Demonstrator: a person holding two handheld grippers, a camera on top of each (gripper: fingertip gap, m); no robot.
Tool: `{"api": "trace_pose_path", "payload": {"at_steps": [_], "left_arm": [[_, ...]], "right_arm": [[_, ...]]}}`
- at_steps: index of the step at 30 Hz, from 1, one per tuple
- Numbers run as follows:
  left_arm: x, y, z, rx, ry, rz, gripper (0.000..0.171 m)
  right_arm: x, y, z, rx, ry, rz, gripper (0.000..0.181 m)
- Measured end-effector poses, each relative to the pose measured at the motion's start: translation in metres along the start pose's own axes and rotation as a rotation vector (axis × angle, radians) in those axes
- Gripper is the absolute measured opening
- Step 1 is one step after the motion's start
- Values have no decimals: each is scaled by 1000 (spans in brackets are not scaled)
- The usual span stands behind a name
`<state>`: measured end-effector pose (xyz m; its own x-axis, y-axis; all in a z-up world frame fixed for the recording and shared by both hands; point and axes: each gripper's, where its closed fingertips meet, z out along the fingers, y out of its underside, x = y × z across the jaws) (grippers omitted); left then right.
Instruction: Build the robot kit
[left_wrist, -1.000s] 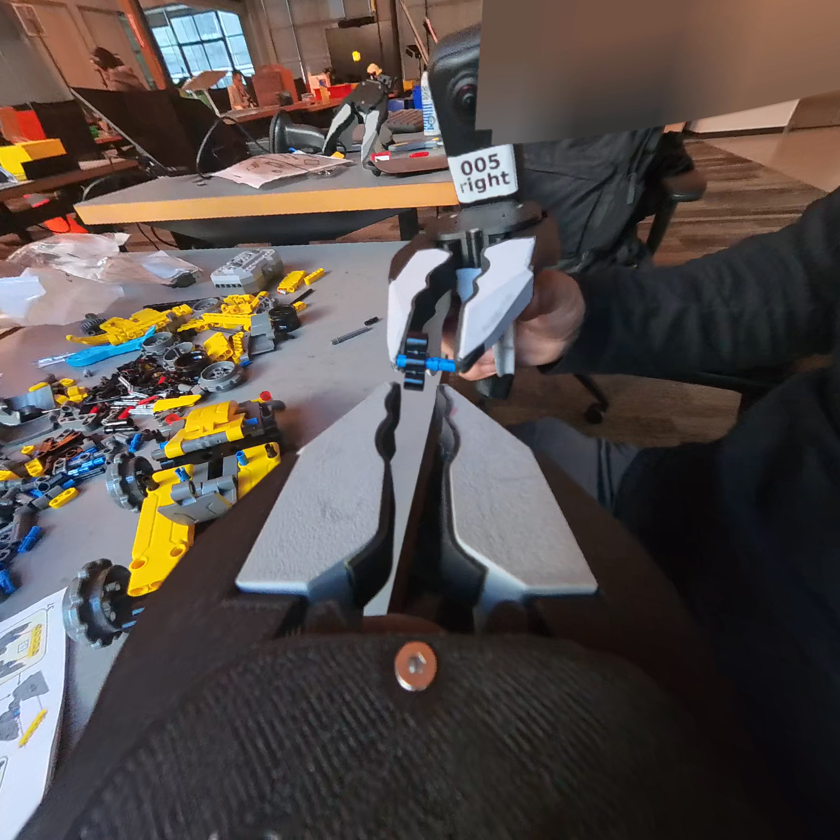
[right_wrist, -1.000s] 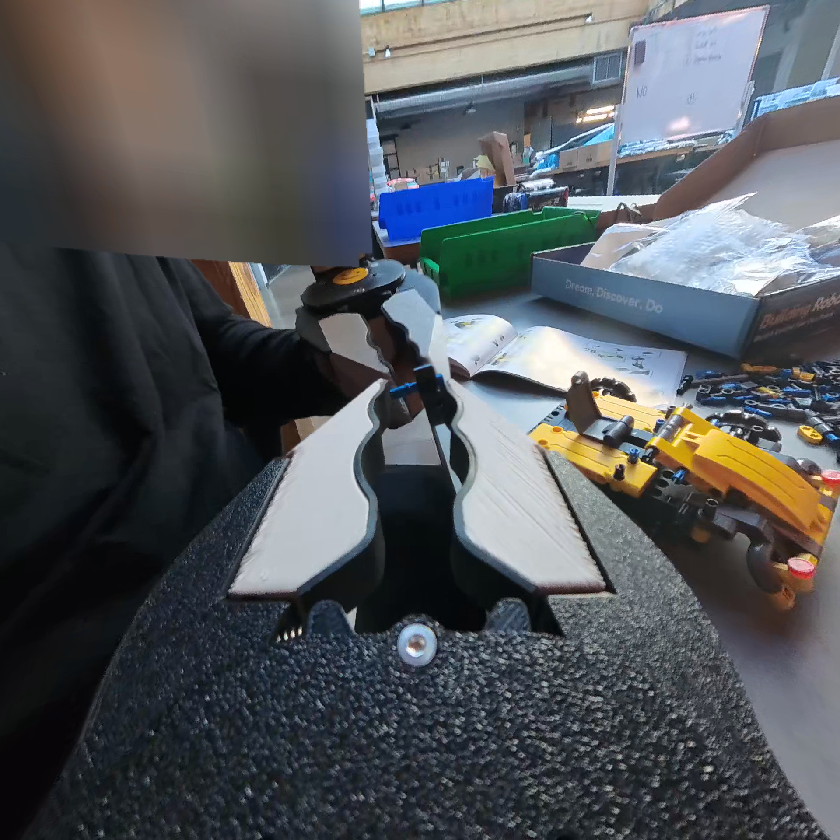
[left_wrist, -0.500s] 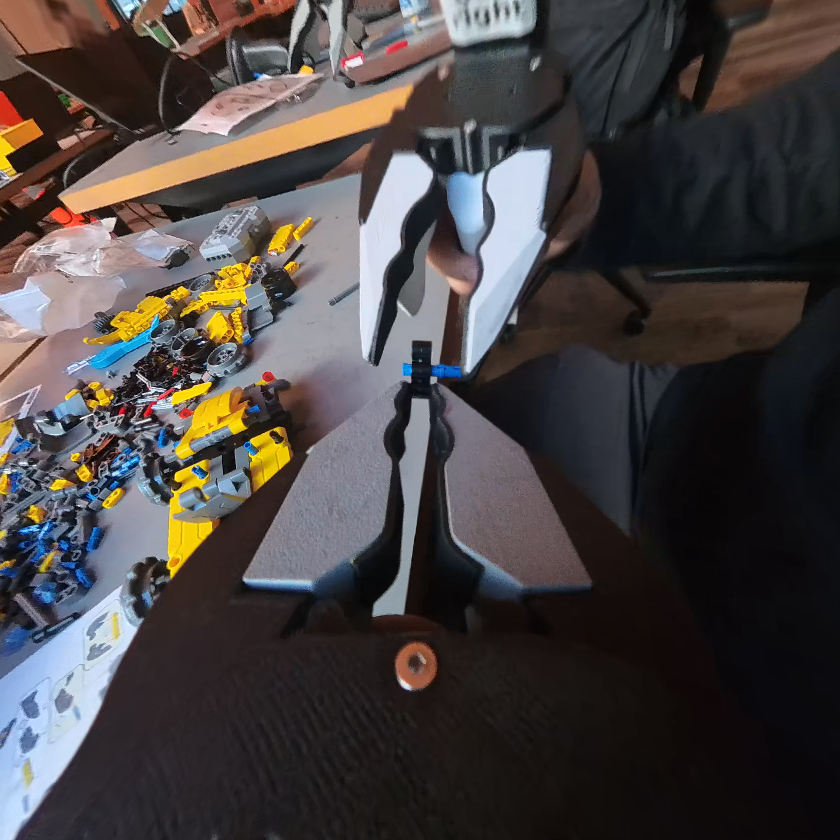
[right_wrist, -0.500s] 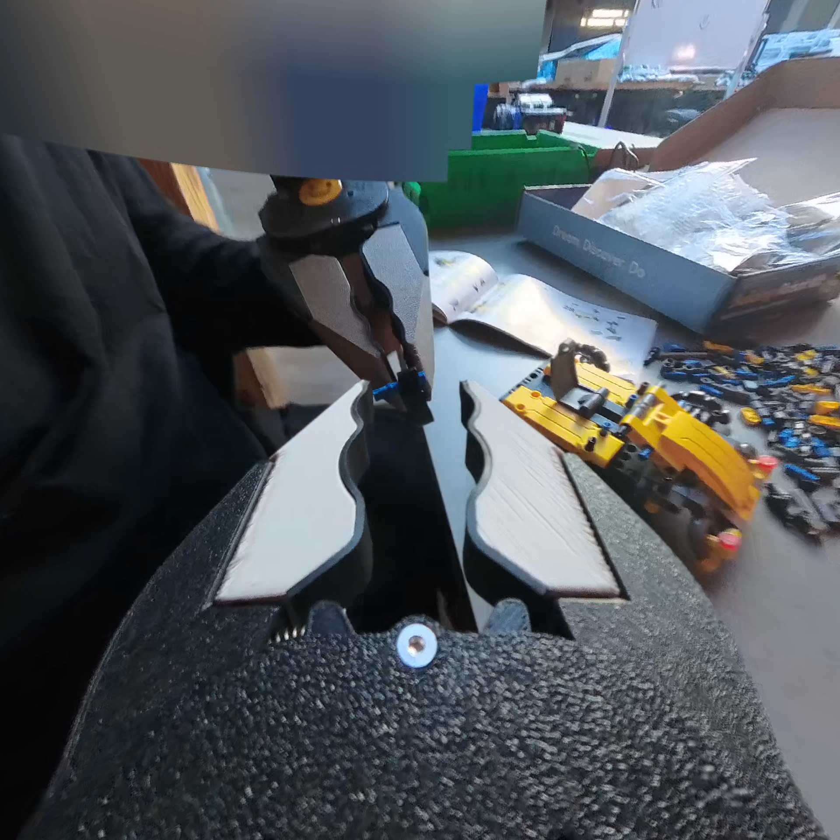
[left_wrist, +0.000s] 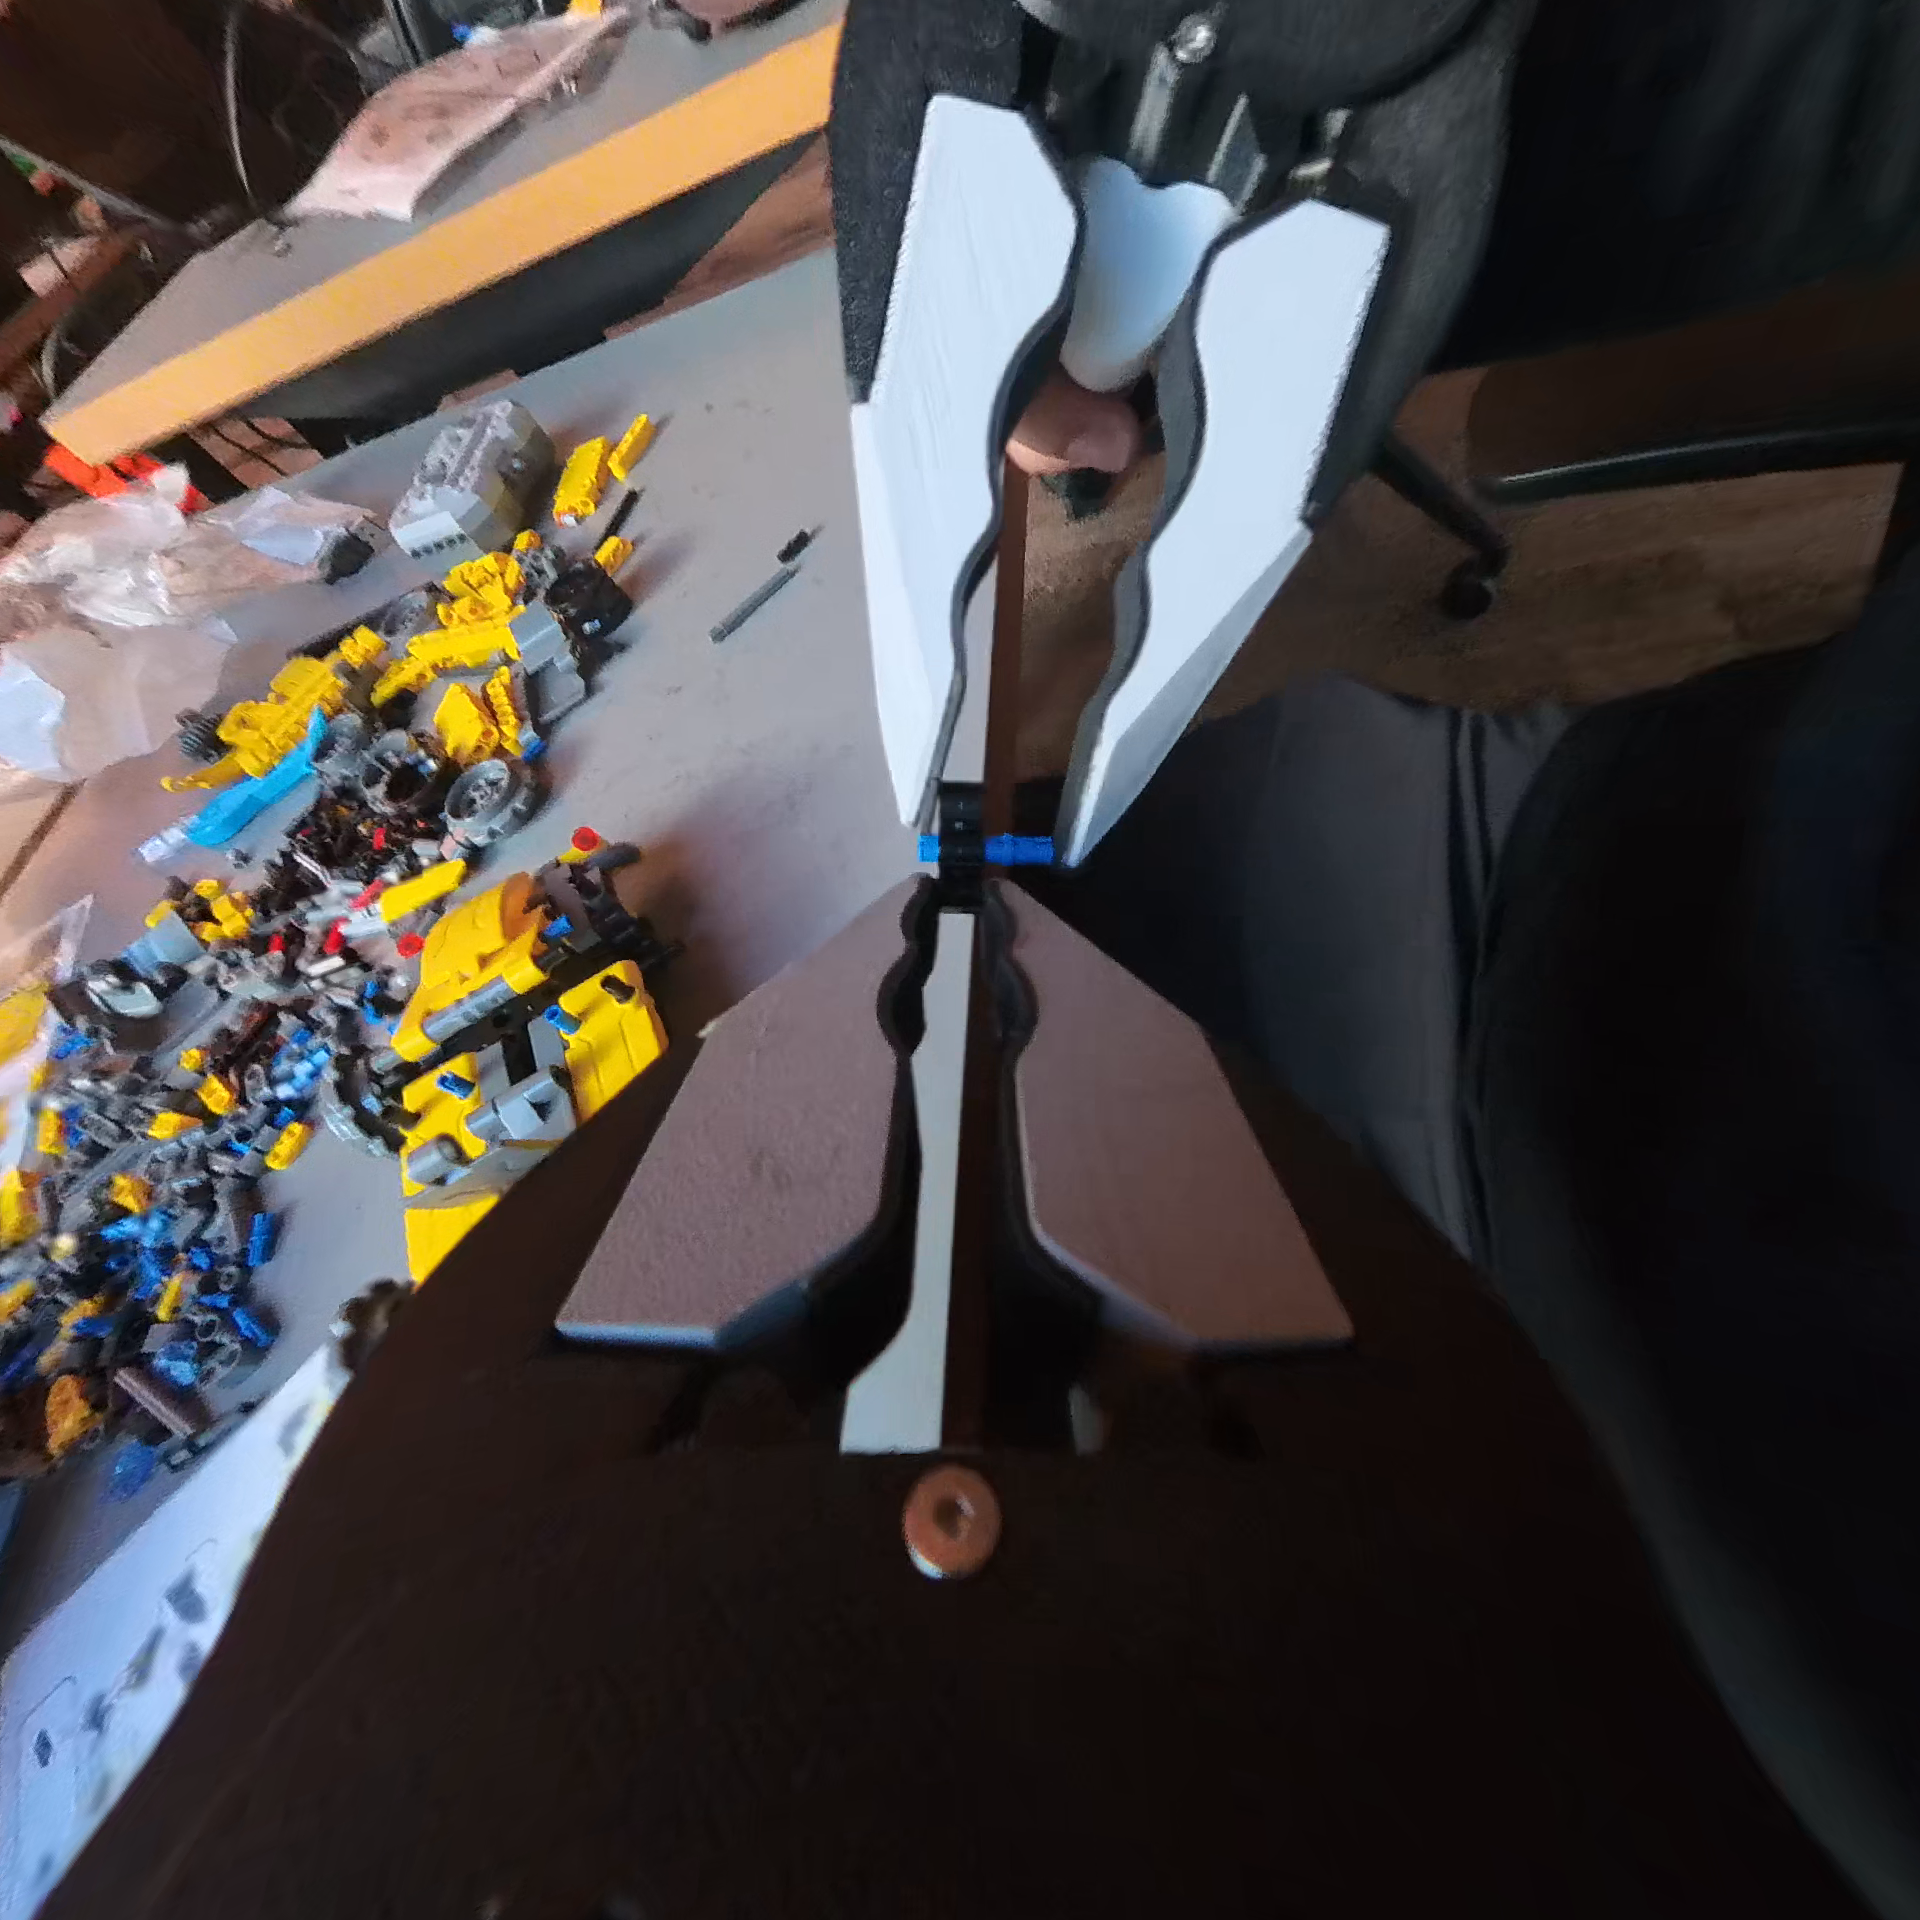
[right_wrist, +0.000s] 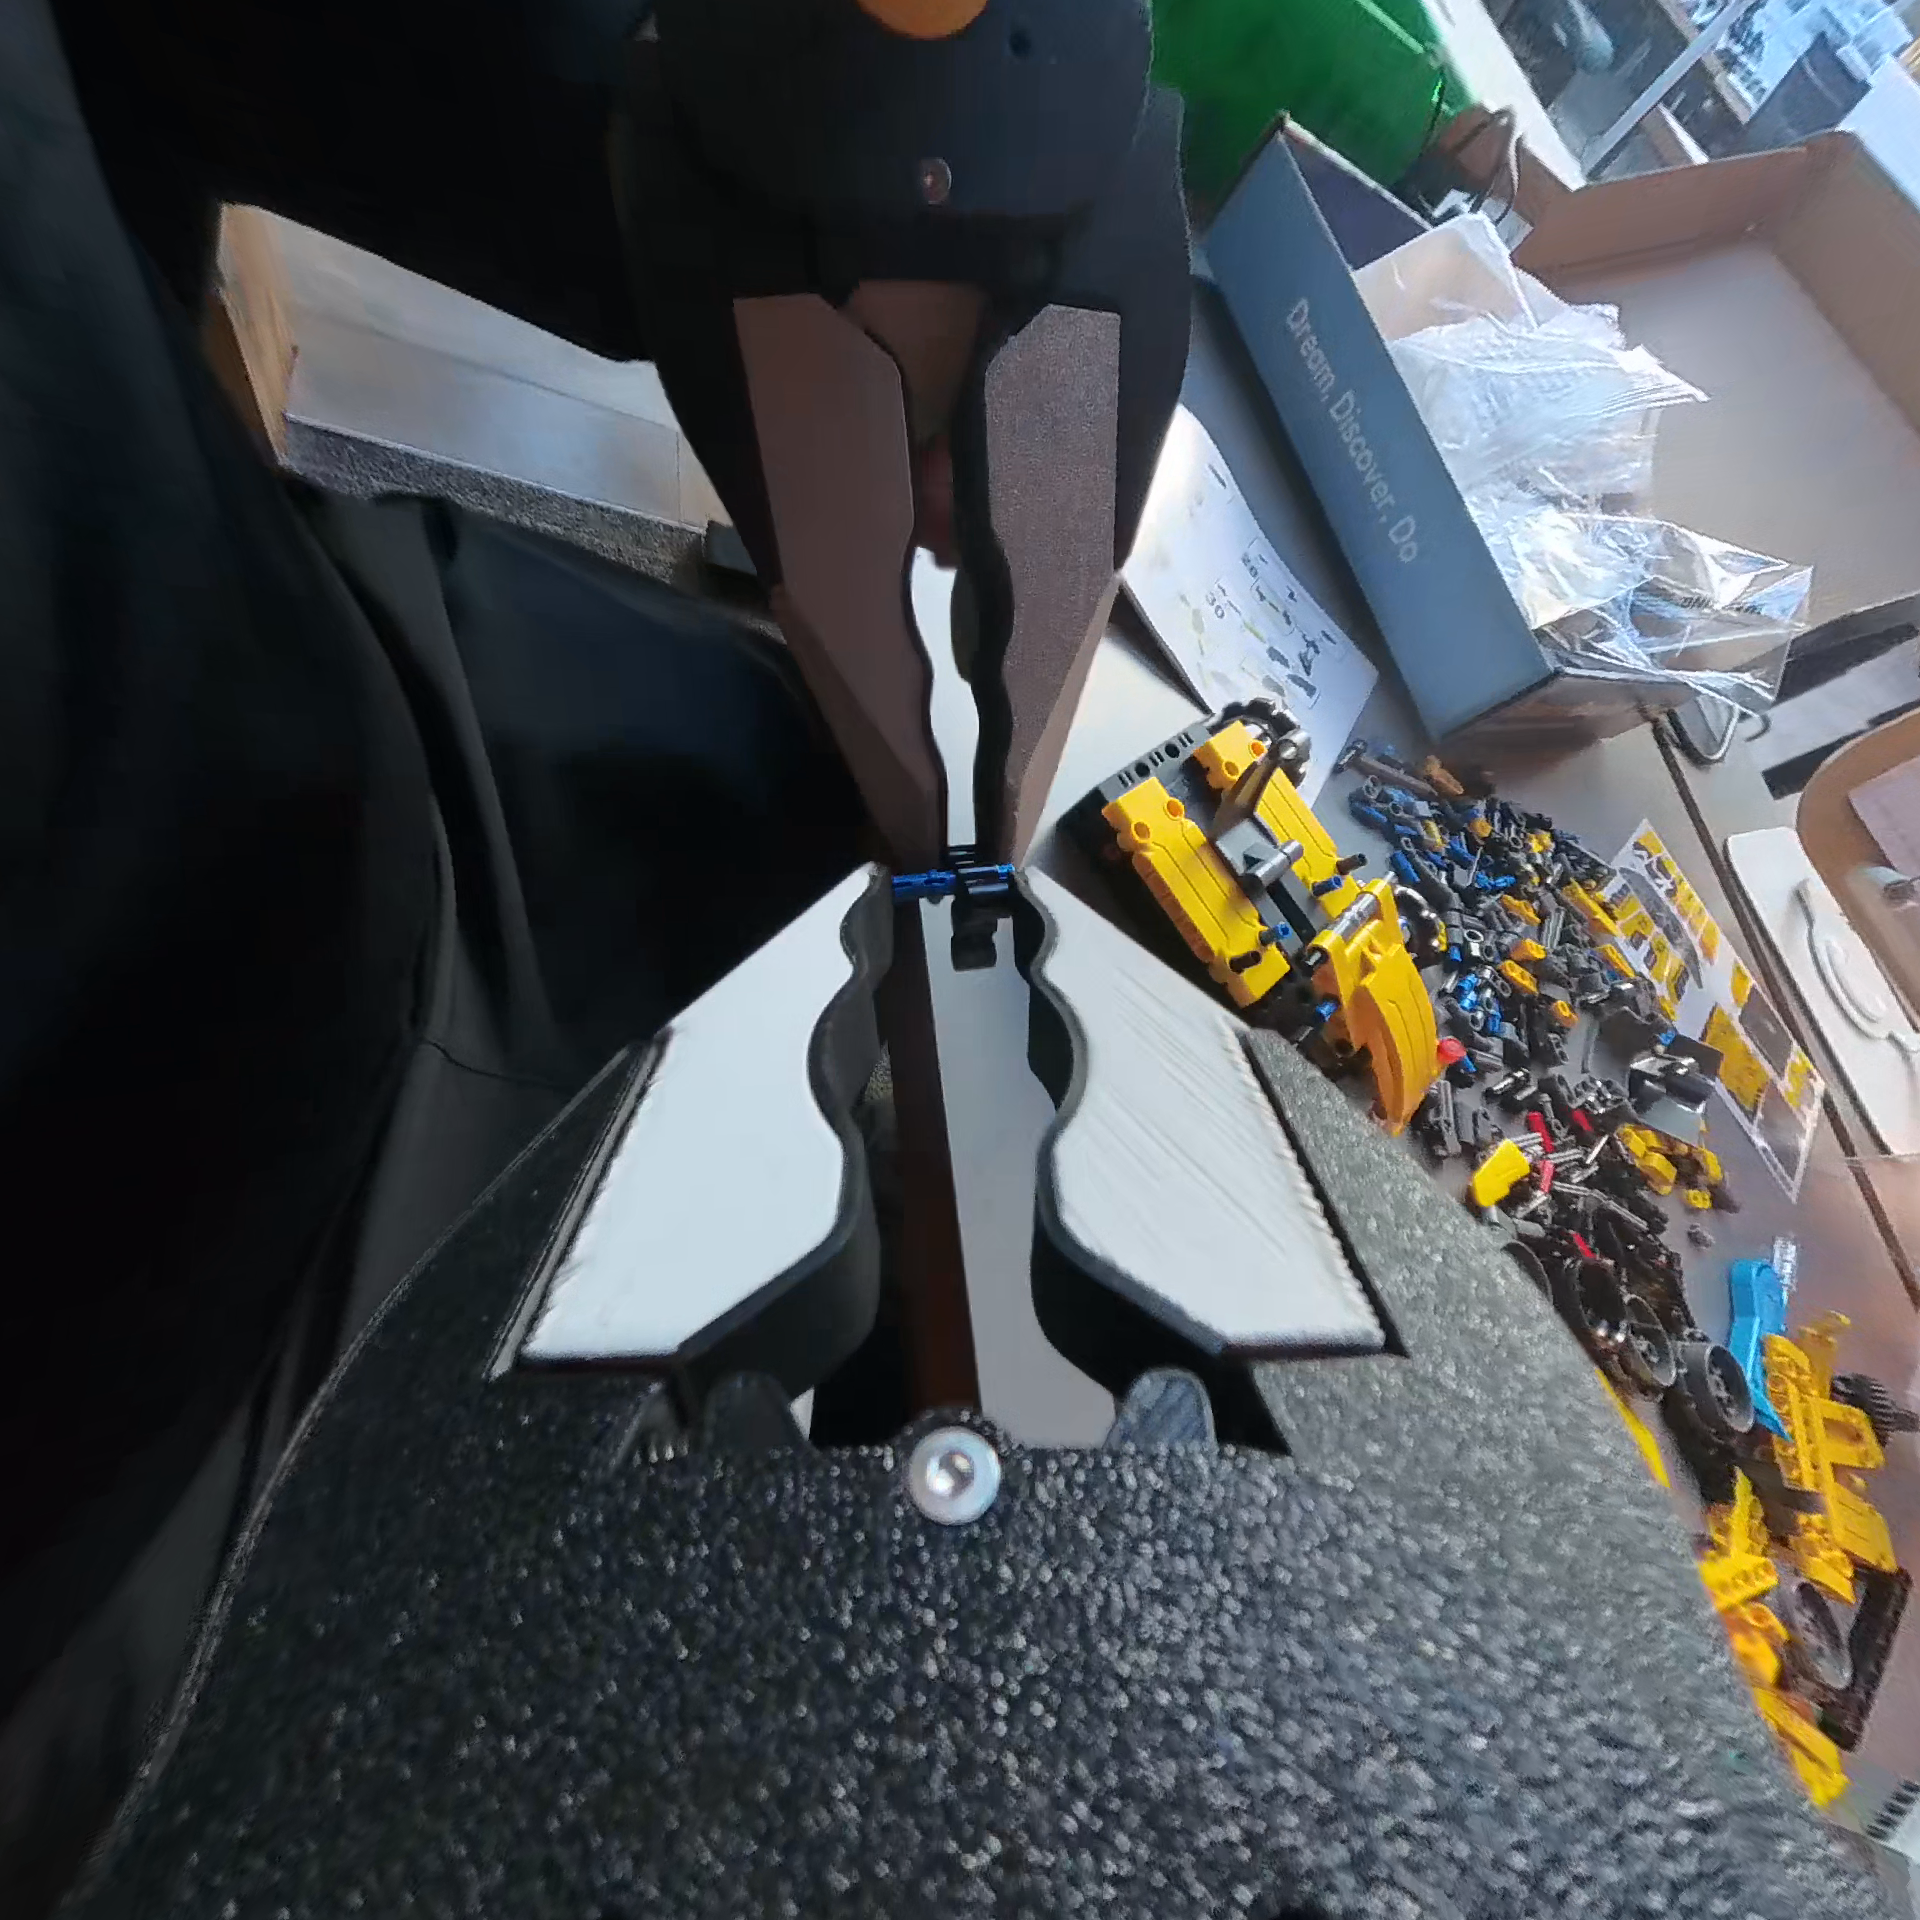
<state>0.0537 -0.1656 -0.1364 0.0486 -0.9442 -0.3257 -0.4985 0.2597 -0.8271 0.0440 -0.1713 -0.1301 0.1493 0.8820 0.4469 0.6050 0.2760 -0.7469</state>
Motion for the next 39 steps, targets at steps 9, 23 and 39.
{"api": "trace_pose_path", "payload": {"at_steps": [9,23,39], "left_arm": [[-2,2,4,28,-33,-4,3],[12,20,2,-88,35,78,3],[-16,-4,6,219,15,-535,5]], "right_arm": [[3,0,0,51,27,80,22],[-10,10,11,-10,8,86,16],[13,18,-4,86,94,306,36]]}}
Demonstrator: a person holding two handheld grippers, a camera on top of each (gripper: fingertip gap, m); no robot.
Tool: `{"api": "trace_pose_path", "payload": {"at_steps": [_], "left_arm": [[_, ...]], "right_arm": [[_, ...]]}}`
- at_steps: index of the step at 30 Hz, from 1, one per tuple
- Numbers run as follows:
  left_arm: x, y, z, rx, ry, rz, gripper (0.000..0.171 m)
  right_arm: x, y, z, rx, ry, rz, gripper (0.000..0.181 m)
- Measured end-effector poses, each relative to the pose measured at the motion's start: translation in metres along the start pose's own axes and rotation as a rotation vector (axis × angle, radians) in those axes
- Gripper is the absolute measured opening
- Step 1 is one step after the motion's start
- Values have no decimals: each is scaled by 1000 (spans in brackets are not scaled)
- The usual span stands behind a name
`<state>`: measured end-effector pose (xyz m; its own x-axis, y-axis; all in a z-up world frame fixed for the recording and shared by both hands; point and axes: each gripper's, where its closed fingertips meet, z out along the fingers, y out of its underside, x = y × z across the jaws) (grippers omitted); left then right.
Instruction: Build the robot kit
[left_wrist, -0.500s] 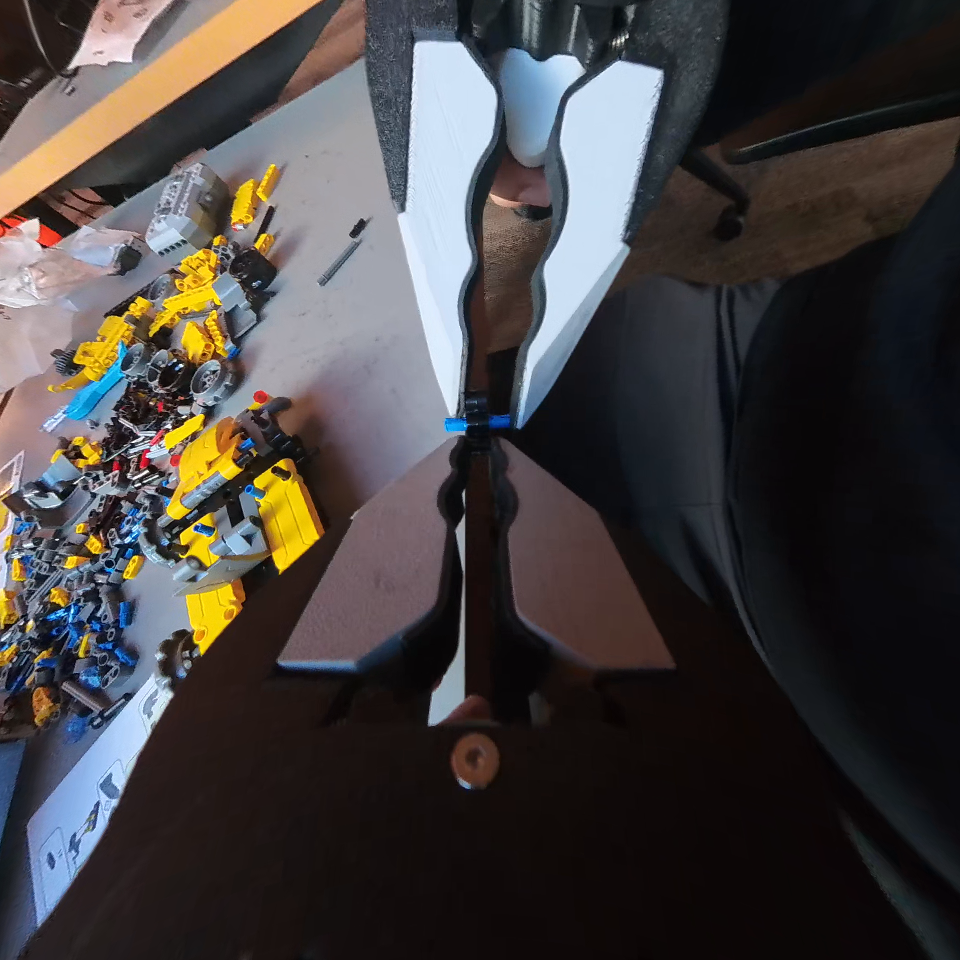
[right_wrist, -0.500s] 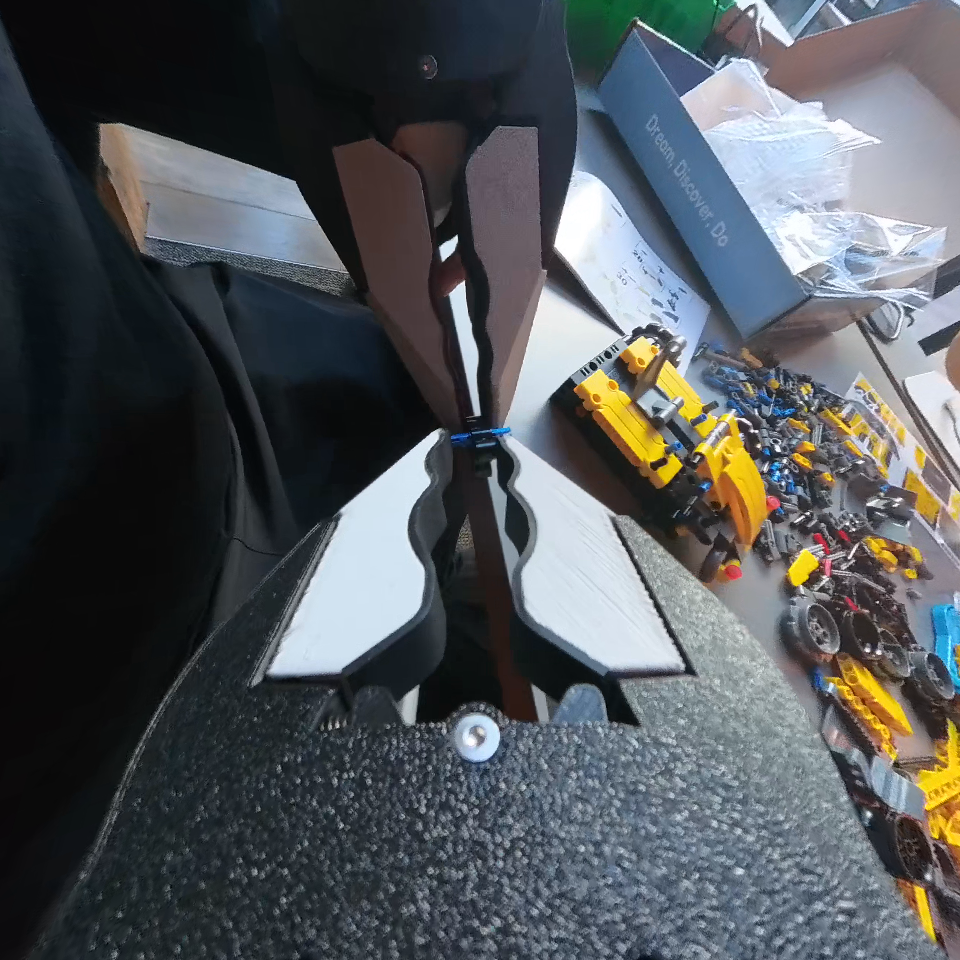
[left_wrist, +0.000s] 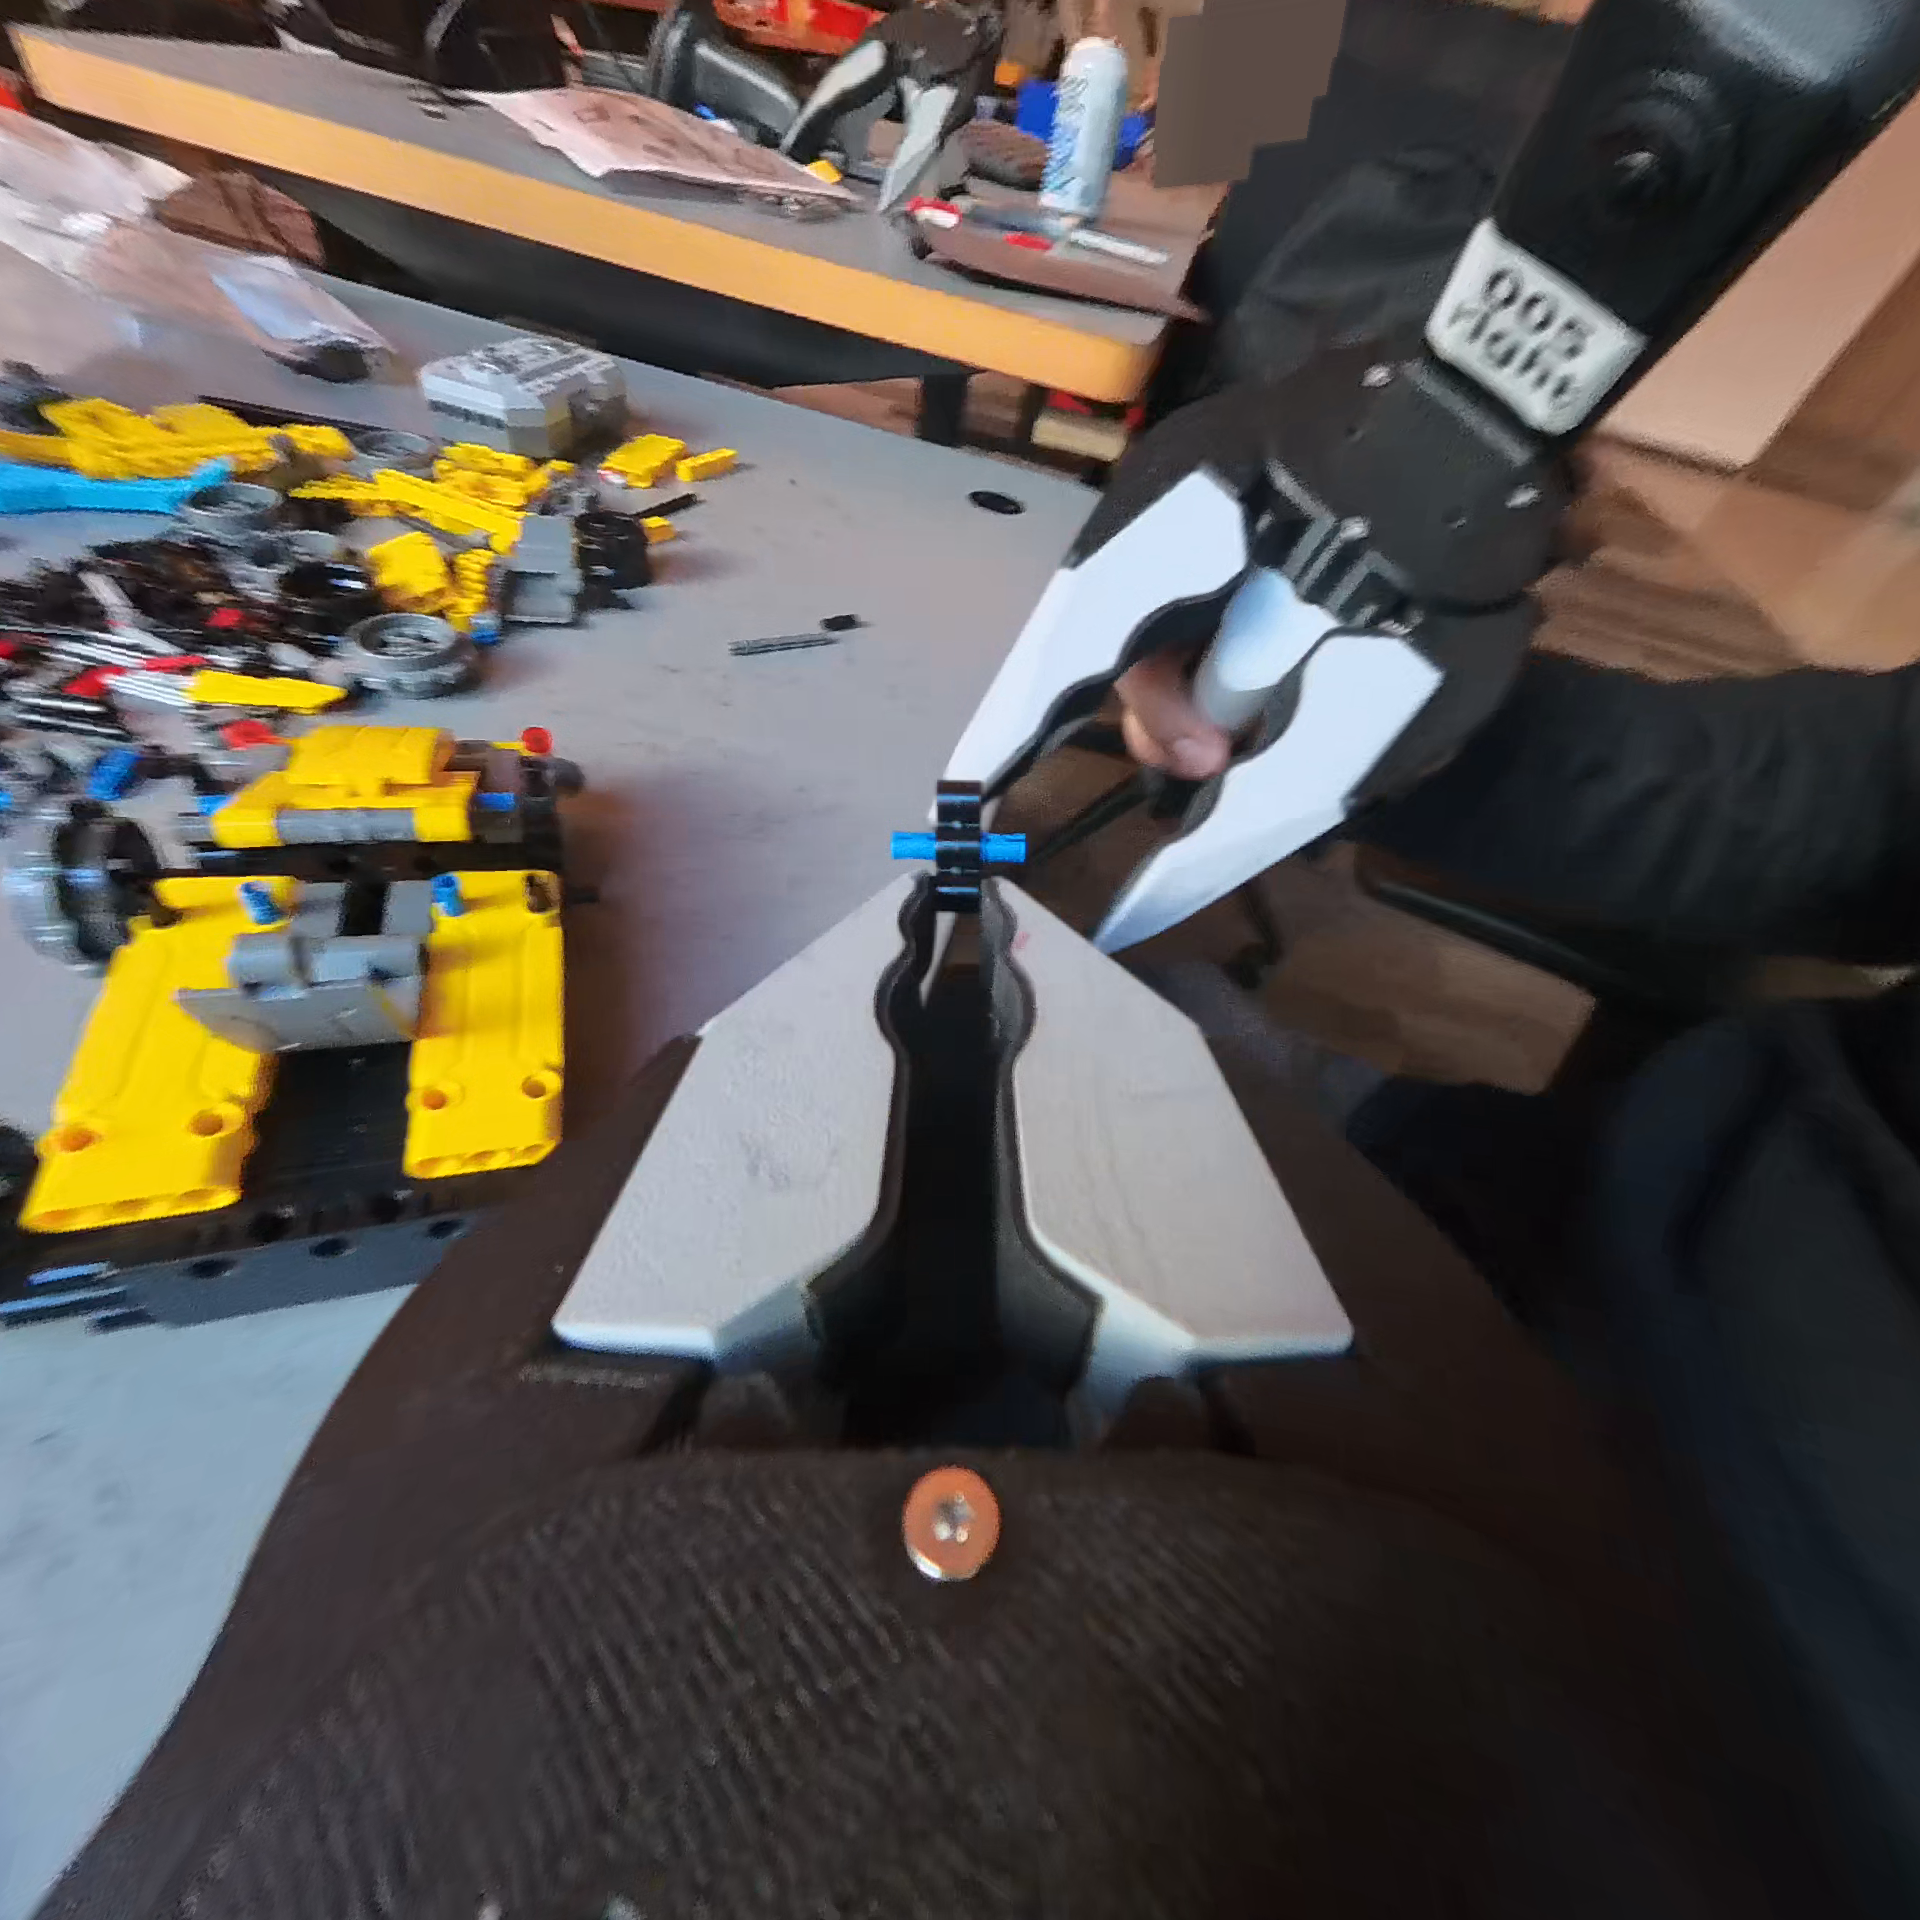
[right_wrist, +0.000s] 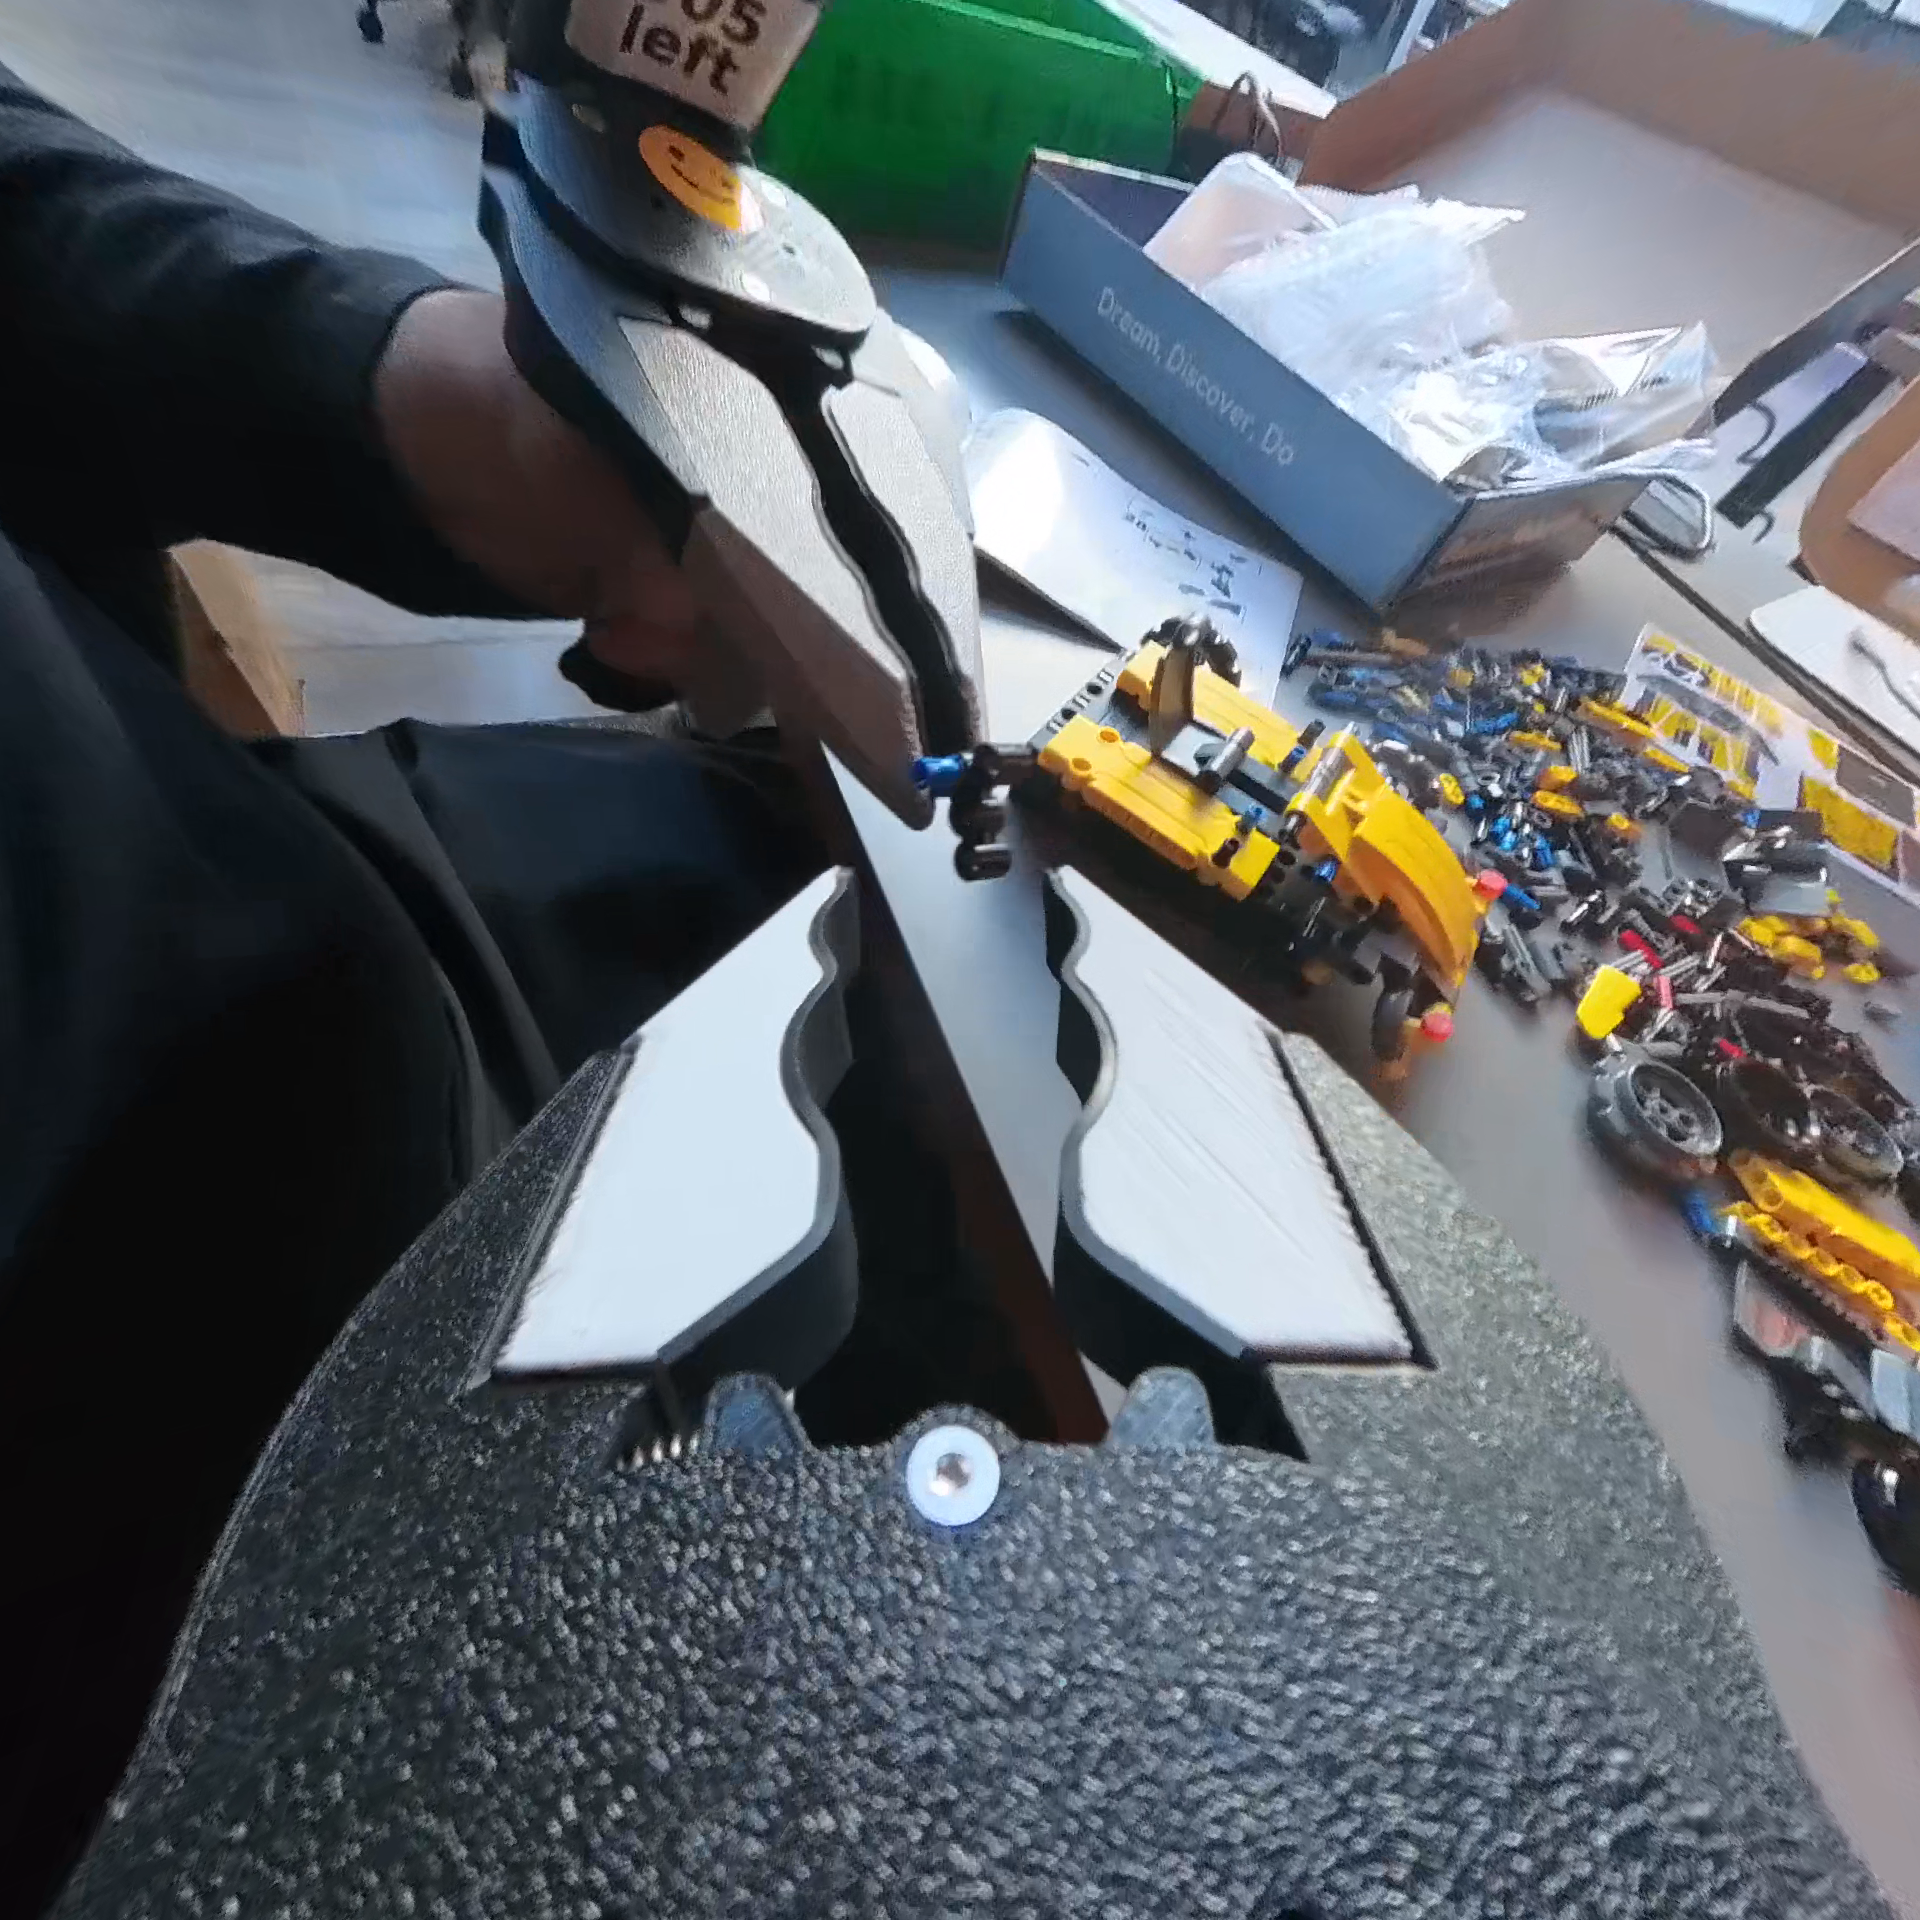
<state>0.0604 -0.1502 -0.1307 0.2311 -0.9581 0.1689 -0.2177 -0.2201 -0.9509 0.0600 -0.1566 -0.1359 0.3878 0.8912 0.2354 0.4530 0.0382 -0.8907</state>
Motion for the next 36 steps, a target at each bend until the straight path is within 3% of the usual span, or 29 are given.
{"api": "trace_pose_path", "payload": {"at_steps": [4,8,18,36], "left_arm": [[-18,12,-4,-21,-132,122,5],[-15,20,-4,16,-131,154,5],[-16,10,-10,127,-162,233,5],[-19,3,-13,181,-126,140,5]], "right_arm": [[0,20,4,-64,12,33,36],[2,28,8,-66,-13,131,37],[25,-8,22,138,-102,338,40],[27,-9,24,105,-109,262,35]]}}
